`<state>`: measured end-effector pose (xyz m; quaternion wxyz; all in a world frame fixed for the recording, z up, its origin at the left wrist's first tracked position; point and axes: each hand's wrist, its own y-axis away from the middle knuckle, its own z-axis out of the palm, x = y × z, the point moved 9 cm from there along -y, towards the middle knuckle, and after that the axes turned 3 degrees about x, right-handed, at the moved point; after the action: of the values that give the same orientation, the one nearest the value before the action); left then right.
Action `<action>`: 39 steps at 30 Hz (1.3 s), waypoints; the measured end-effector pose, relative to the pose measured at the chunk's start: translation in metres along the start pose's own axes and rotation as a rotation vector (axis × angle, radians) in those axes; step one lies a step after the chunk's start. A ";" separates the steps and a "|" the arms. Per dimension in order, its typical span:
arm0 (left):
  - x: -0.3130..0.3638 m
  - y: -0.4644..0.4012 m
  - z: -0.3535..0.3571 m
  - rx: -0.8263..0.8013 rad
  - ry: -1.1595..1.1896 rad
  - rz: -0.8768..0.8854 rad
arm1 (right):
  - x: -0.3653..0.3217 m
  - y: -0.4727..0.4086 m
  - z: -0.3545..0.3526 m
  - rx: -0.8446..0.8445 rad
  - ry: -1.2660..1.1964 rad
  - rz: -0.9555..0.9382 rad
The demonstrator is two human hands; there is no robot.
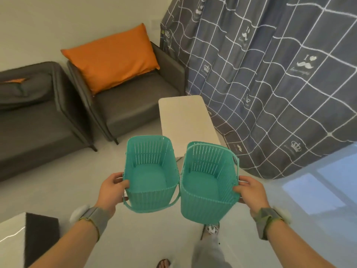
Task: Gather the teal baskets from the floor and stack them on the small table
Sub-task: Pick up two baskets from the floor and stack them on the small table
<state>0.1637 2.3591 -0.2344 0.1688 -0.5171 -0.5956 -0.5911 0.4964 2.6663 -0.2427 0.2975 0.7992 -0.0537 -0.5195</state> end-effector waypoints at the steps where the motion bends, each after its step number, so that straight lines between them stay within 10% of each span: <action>1: 0.004 -0.010 0.003 0.056 0.017 -0.012 | -0.011 -0.025 0.012 -0.059 0.014 0.007; 15: 0.066 -0.072 0.060 0.333 0.094 -0.118 | -0.078 -0.236 0.073 -0.209 0.021 0.235; 32: 0.139 -0.247 0.040 0.120 -0.073 -0.092 | -0.063 -0.295 0.221 0.286 -0.429 0.301; 39: 0.140 -0.281 0.021 0.067 -0.078 -0.136 | -0.038 -0.265 0.265 0.129 -0.522 0.495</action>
<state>-0.1140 2.5019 -0.2743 0.1222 -0.4921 -0.6548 -0.5605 0.1915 2.7866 -0.4286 0.3394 0.6197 -0.3522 -0.6138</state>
